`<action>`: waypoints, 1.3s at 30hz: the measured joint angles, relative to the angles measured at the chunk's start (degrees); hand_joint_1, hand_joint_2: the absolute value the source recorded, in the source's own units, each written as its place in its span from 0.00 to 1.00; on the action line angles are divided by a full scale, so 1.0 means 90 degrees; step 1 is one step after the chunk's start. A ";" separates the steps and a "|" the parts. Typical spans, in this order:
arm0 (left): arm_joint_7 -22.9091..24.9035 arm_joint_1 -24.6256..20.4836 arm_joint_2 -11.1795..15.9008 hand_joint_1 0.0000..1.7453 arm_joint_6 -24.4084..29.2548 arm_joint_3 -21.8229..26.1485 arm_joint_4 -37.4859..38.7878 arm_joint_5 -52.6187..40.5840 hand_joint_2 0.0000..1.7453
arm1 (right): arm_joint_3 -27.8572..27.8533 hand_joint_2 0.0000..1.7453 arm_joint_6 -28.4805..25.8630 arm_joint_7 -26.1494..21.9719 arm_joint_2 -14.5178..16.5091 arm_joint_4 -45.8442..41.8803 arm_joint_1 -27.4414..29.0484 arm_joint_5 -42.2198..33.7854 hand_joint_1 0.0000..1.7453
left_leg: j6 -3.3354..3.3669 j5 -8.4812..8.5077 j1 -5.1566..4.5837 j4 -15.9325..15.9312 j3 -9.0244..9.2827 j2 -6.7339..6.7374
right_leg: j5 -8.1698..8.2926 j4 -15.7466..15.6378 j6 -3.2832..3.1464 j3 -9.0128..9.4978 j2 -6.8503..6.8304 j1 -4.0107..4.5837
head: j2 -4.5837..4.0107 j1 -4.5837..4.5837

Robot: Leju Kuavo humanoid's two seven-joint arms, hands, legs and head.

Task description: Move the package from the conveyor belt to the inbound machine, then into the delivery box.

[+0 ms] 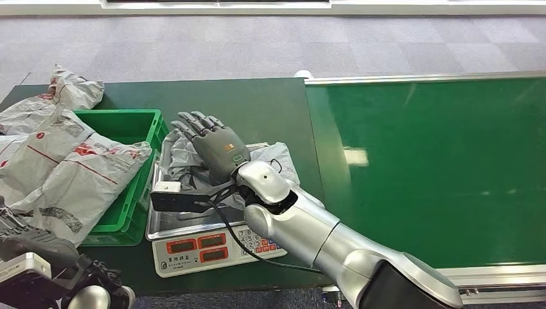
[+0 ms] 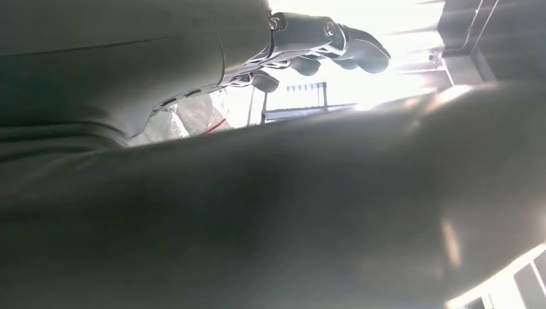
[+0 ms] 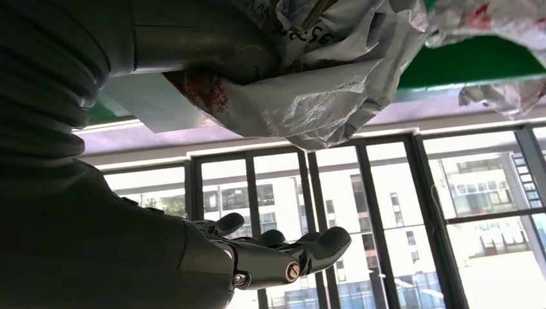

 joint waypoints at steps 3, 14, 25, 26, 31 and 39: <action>0.0000 0.0007 -0.0007 0.00 0.0000 0.0004 -0.0112 -0.0026 0.00 | -0.0623 0.75 0.0256 -0.0091 -0.0057 -0.0223 -0.0097 0.0035 0.00 | 0.0000 0.0000 0.0000 0.0001 0.0000 -0.0001 | 0.0001 0.0000 0.0000 0.0000 -0.0001 0.0000 | 0.0000 0.0000; 0.0000 0.0004 -0.0063 0.00 0.0001 0.0012 -0.0245 -0.0059 0.00 | -0.2155 0.00 0.0793 0.0032 -0.0349 -0.0919 -0.1142 0.0115 0.00 | 0.0000 0.0000 -0.0001 0.0003 0.0000 0.0001 | 0.0002 0.0000 -0.0002 0.0000 0.0001 0.0000 | 0.0000 0.0001; 0.0000 -0.0029 -0.0060 0.00 0.0001 0.0016 -0.0253 0.0064 0.00 | -0.2372 0.00 0.0475 -0.0466 -0.0483 -0.0850 -0.1377 0.0325 0.00 | 0.0000 0.0001 0.0000 0.0003 0.0001 0.0001 | 0.0002 0.0000 -0.0003 0.0000 0.0001 0.0000 | 0.0000 0.0000; 0.0000 -0.0033 -0.0058 0.00 0.0001 0.0016 -0.0251 -0.0038 0.00 | -0.2403 0.00 0.0413 -0.0503 -0.0500 -0.0842 -0.1377 0.0308 0.00 | 0.0000 0.0001 -0.0001 0.0003 0.0002 0.0001 | 0.0002 0.0000 -0.0003 0.0000 0.0001 0.0000 | 0.0000 0.0000; 0.0158 -0.0054 0.0041 0.00 -0.0163 -0.0080 -0.0140 -0.1139 0.00 | -0.2558 0.75 0.0239 -0.0123 -0.0748 -0.1257 -0.1282 0.0856 0.00 | 0.0000 0.0001 -0.0003 0.0006 0.0003 0.0000 | 0.0002 -0.0002 -0.0003 -0.0001 0.0001 0.0000 | 0.0000 0.0001; 0.1168 -0.0793 0.0673 0.00 -0.1340 -0.0500 0.0265 -0.2513 0.00 | -0.2505 1.00 0.0914 0.0081 -0.1969 -0.3269 -0.0223 0.1881 0.00 | 0.0000 0.0000 -0.0004 0.0011 0.0005 -0.0016 | 0.0003 -0.0006 -0.0002 0.0006 -0.0016 0.0000 | 0.0000 0.0000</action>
